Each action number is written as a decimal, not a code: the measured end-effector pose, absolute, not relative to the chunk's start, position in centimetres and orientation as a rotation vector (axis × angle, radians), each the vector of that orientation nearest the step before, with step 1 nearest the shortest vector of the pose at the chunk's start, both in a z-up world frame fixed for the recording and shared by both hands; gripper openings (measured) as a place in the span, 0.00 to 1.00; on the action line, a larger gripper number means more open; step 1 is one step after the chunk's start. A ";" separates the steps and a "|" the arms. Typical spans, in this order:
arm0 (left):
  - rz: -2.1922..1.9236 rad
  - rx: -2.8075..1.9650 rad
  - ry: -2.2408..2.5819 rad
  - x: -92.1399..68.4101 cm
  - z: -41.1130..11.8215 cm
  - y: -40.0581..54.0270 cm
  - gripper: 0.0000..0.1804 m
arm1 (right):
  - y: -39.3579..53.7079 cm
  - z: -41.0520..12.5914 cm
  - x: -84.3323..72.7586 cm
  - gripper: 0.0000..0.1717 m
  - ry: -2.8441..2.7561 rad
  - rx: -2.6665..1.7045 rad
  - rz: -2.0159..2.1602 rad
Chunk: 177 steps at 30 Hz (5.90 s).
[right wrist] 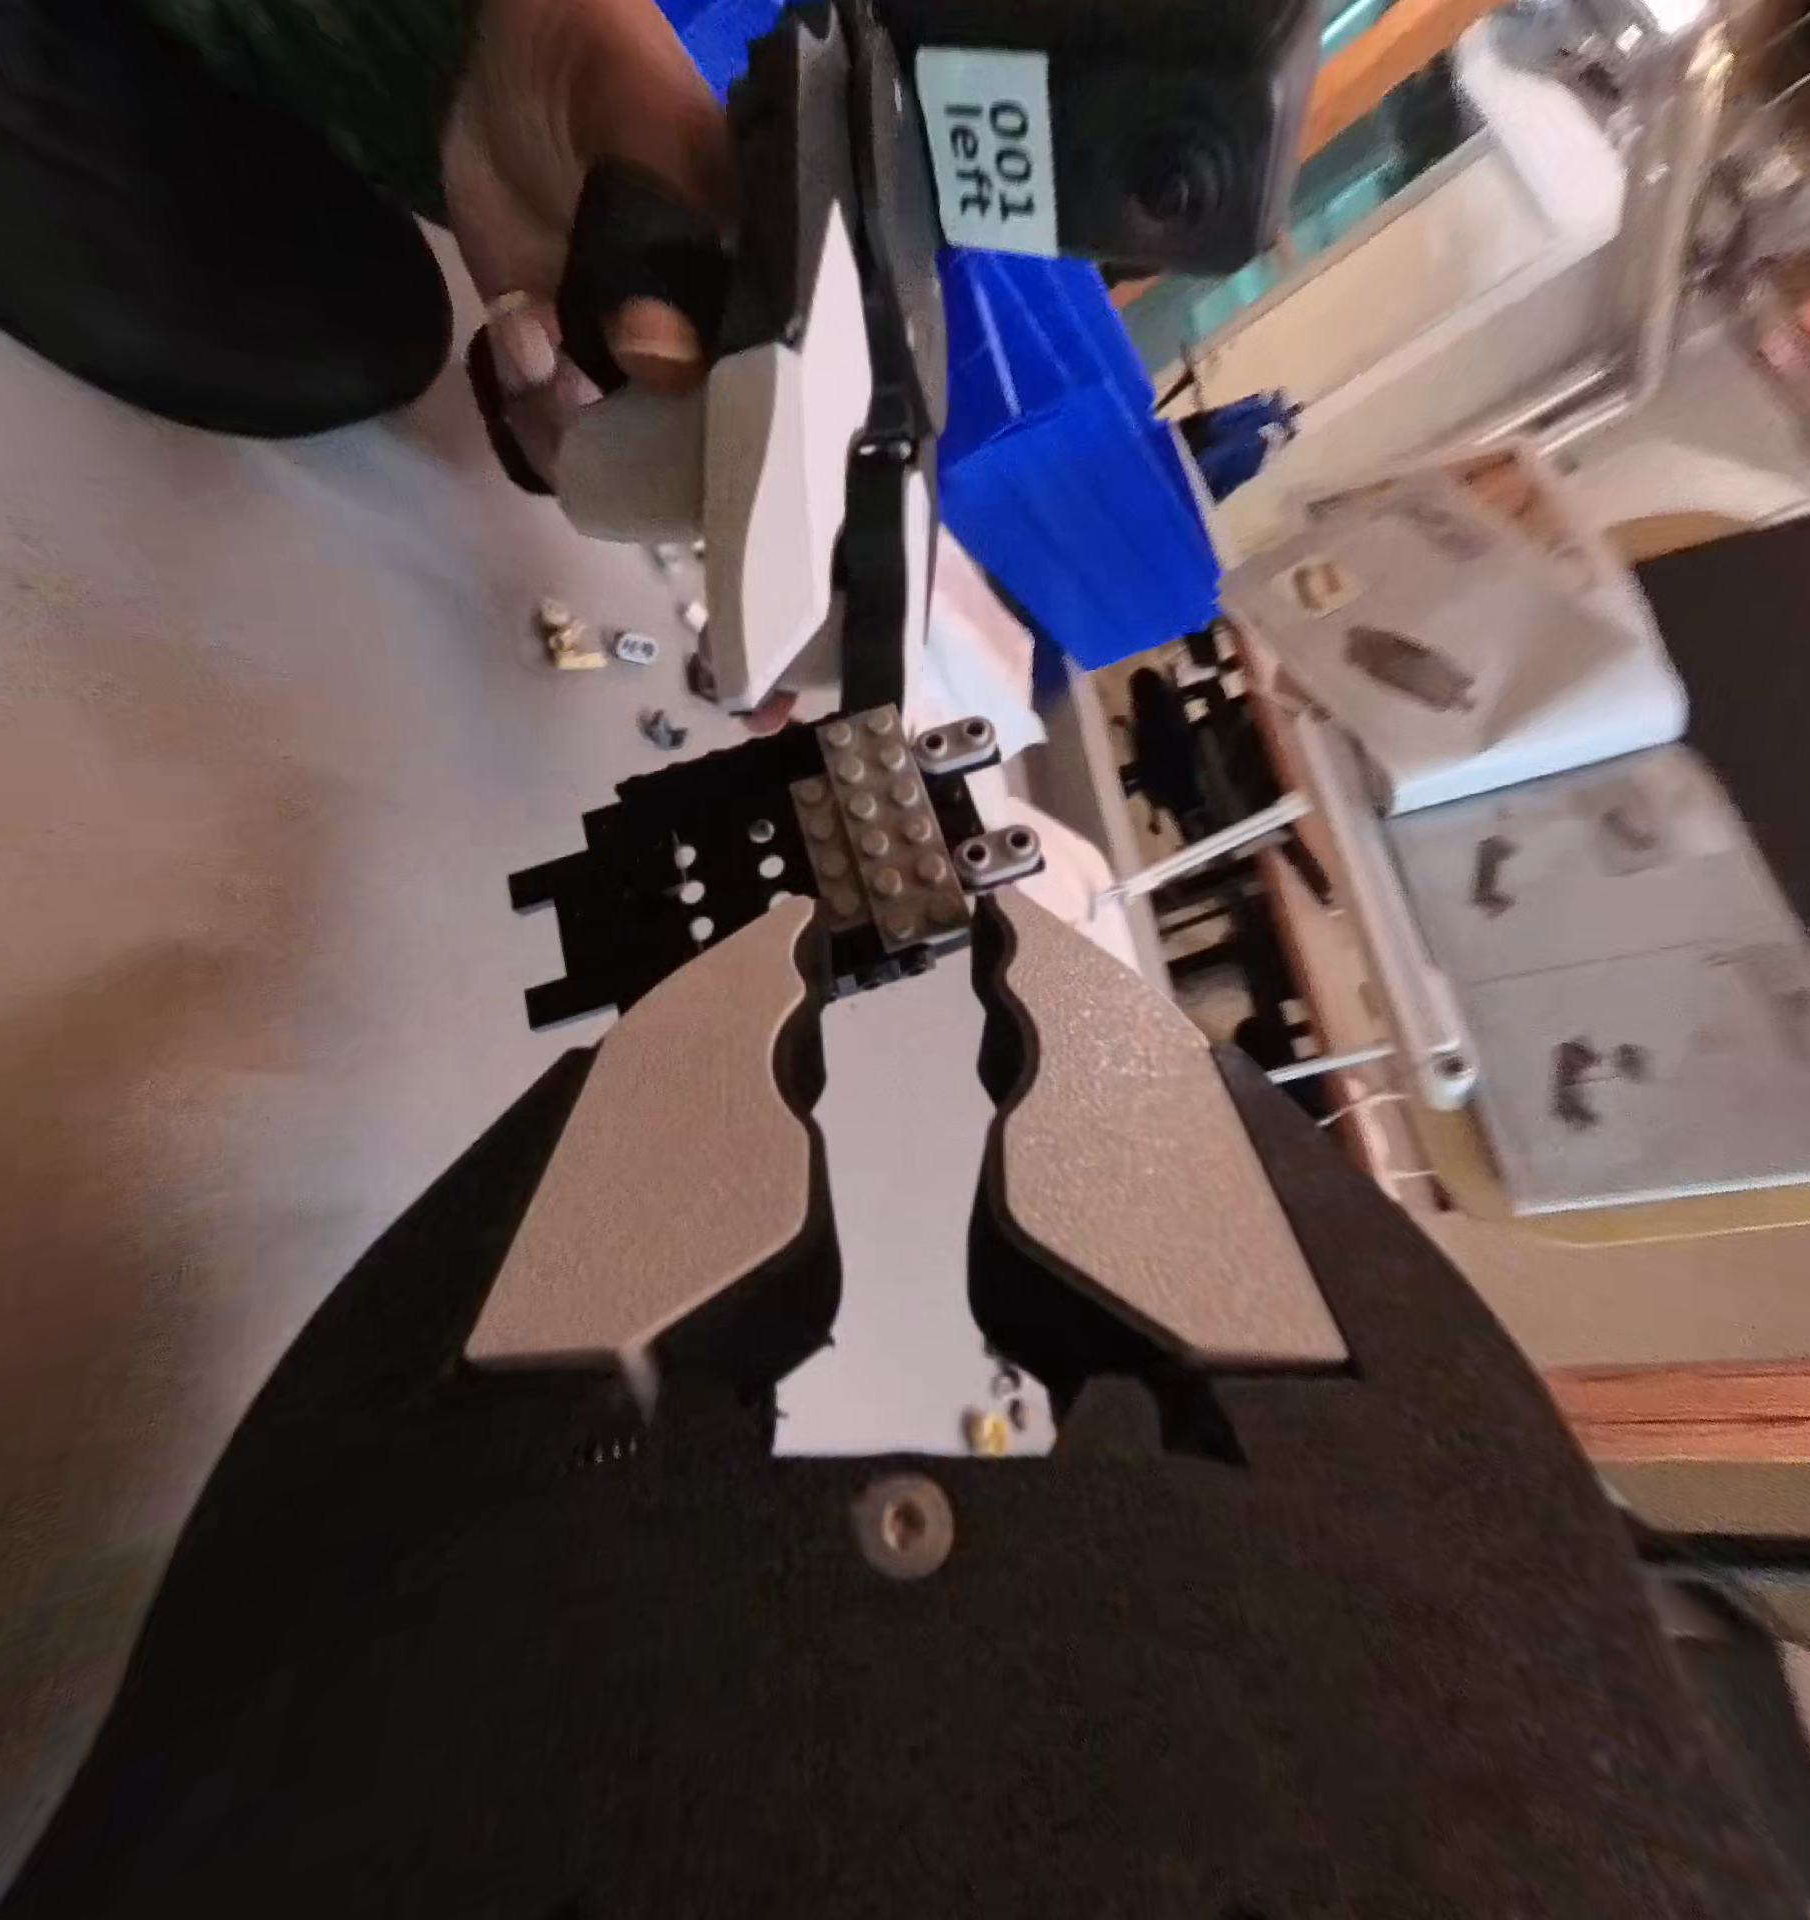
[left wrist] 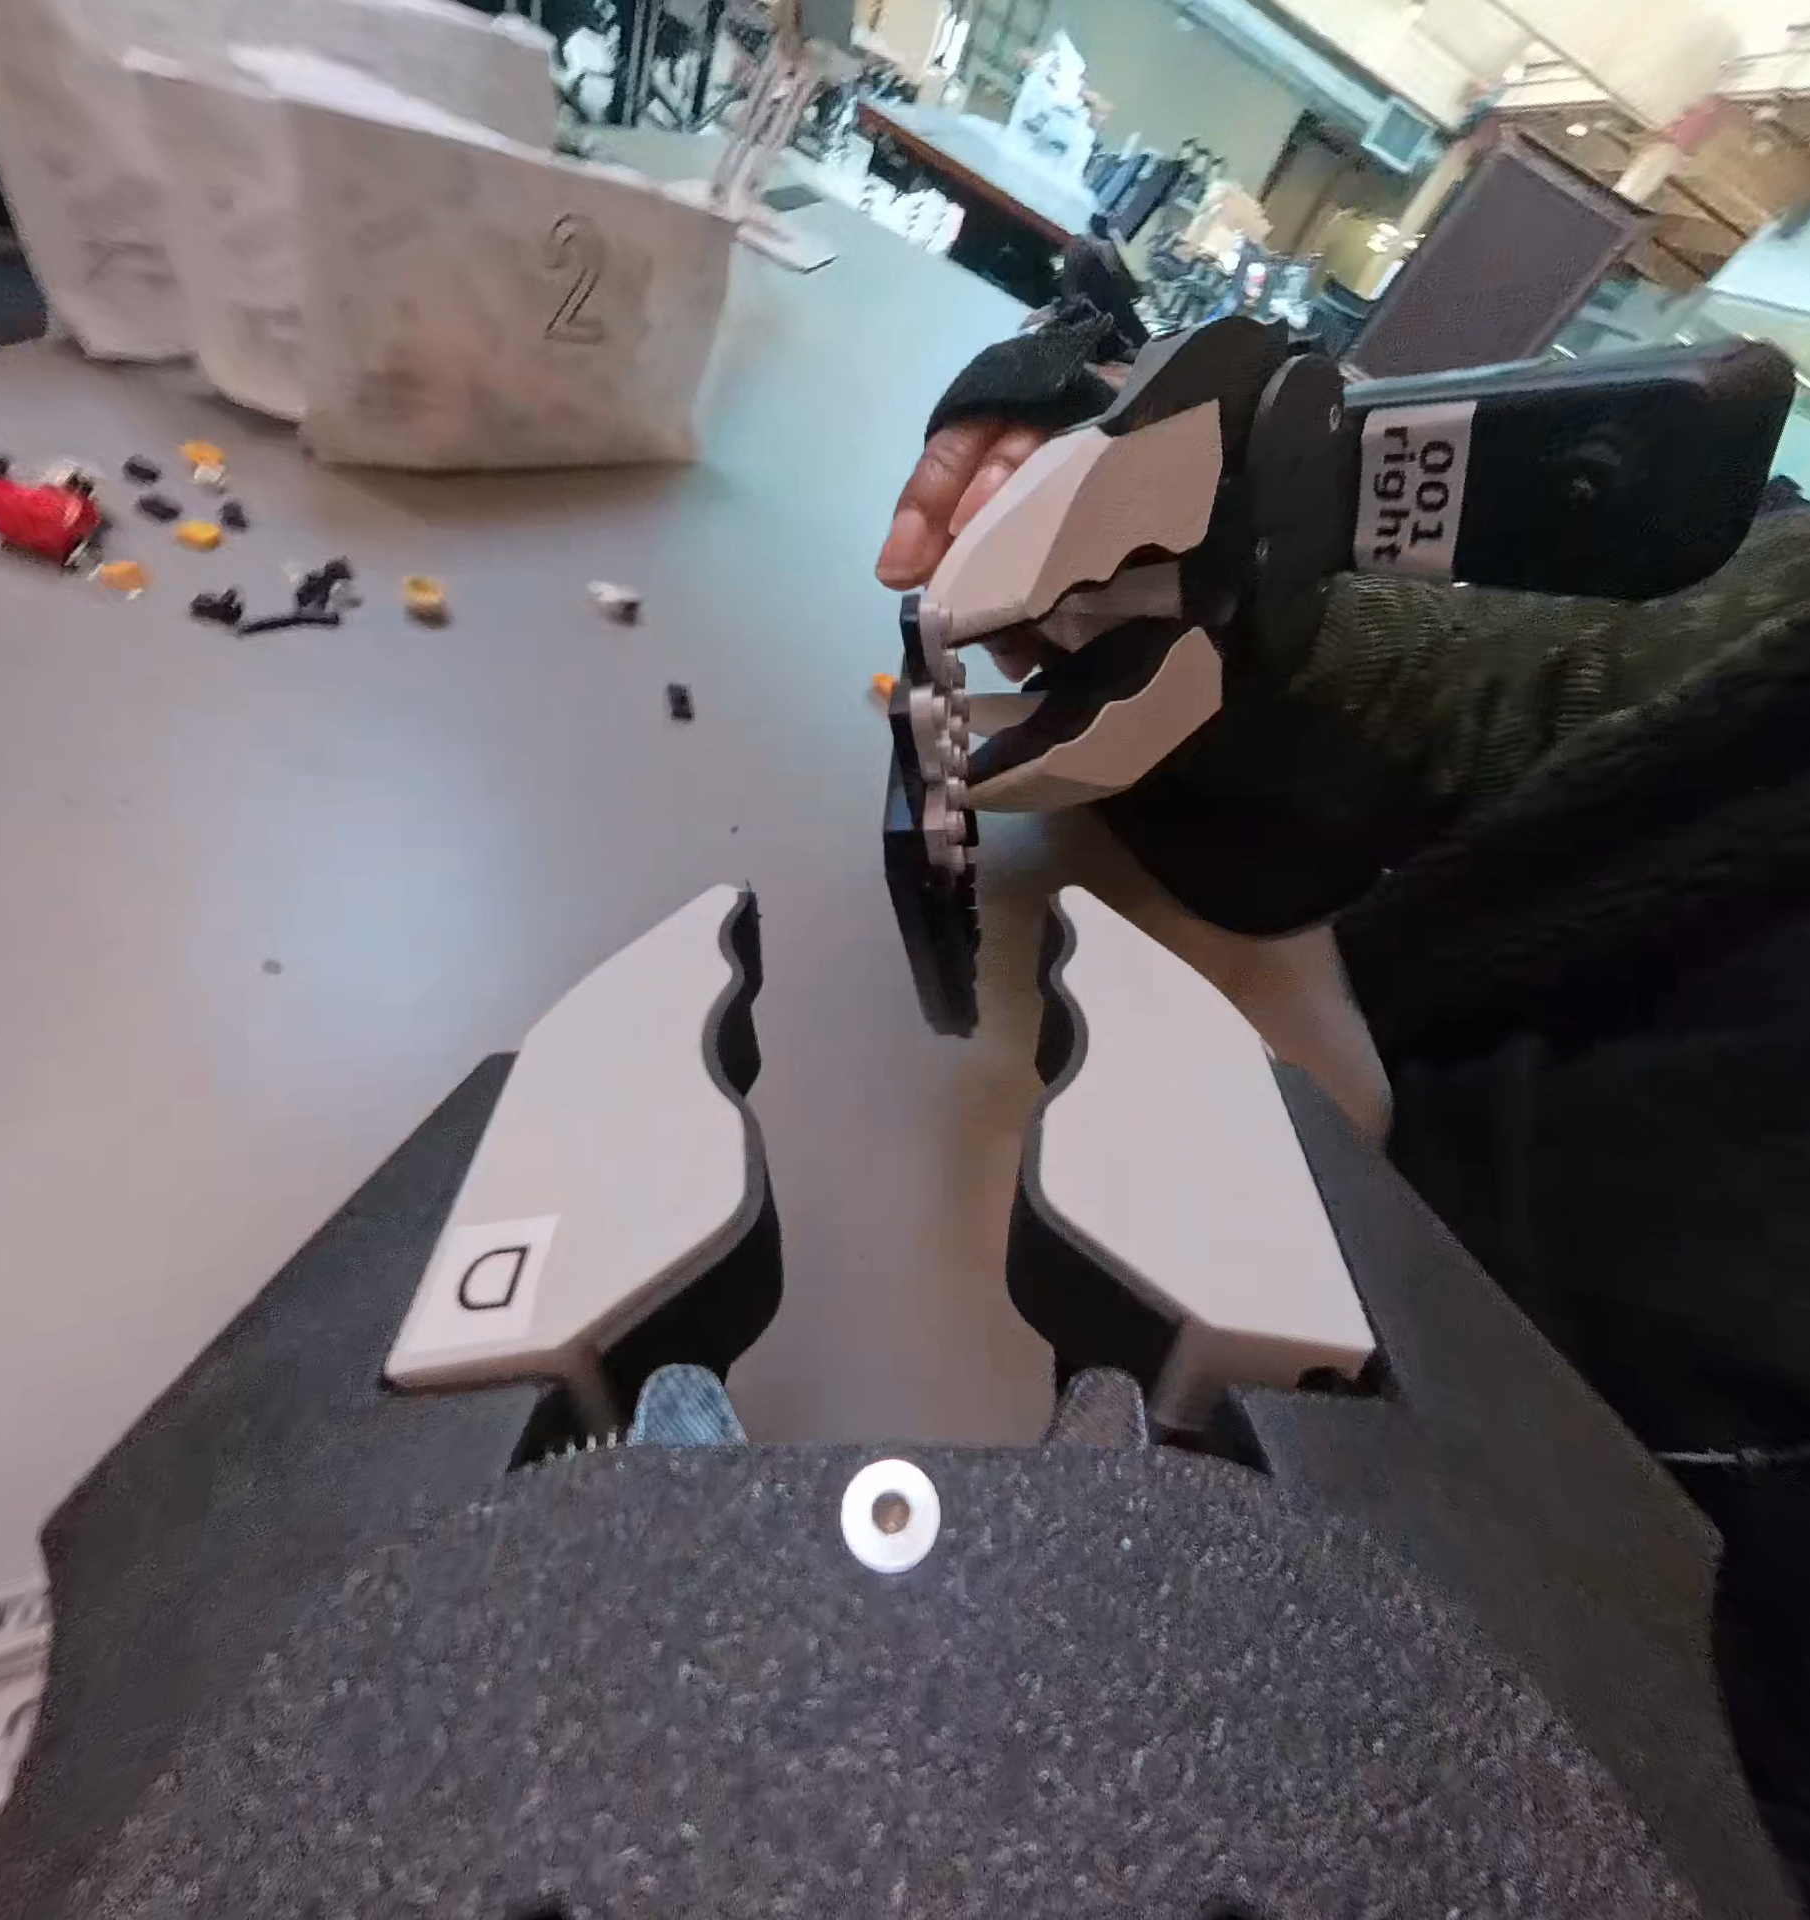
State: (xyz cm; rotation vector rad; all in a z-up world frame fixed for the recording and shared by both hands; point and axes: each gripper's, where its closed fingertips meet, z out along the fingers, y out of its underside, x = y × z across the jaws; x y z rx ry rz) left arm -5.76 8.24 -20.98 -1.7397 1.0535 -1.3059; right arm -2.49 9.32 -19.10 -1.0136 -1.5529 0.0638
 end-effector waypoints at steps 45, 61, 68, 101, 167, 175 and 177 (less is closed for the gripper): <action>-0.434 -1.627 0.549 -16.3 -17.4 18.5 0.00 | 30.3 -8.3 -14.6 0.54 -0.974 -1.363 0.044; -0.545 -1.661 0.551 -15.5 -18.2 18.8 0.00 | 40.3 -5.9 -16.3 0.07 -0.831 -1.366 -0.094; -0.529 -1.673 0.598 -14.6 -18.8 18.7 0.00 | 40.4 -6.3 -18.5 0.57 -0.839 -1.417 -0.024; -0.431 -1.659 0.256 -19.9 -6.9 34.4 0.27 | 42.9 -6.1 -12.4 0.02 -0.673 -1.514 0.178; 0.134 -1.597 0.592 -16.9 -6.2 38.7 0.02 | 44.0 -6.7 0.9 0.03 -0.568 -1.625 0.128; 0.354 -1.714 0.753 -15.4 -10.1 41.2 0.02 | 43.8 -7.6 2.8 0.04 -0.515 -1.638 0.099; 0.334 -1.736 0.734 -15.9 -10.2 41.5 0.02 | 43.7 -8.0 3.4 0.05 -0.501 -1.649 0.104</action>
